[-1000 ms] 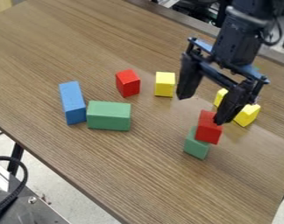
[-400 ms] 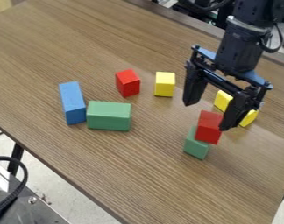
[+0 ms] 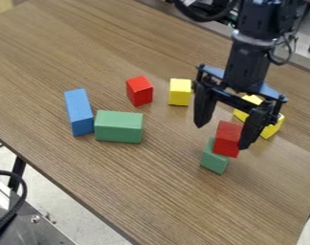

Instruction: Put the red box on the table

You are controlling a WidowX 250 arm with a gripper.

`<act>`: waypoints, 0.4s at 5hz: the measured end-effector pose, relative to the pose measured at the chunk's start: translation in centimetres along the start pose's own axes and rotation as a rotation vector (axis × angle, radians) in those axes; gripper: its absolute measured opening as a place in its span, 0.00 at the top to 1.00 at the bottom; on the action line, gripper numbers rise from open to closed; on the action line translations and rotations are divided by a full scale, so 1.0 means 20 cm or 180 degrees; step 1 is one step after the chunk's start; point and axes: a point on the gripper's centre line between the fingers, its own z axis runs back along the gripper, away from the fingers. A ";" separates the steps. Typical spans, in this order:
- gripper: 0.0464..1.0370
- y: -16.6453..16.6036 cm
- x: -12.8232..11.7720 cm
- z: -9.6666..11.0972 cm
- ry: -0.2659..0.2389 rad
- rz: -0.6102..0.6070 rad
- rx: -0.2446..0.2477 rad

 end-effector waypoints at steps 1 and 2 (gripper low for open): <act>0.04 0.01 0.01 -0.02 -0.0034 0.0378 -0.0125; 0.08 0.04 0.01 -0.07 -0.0036 0.0655 -0.0261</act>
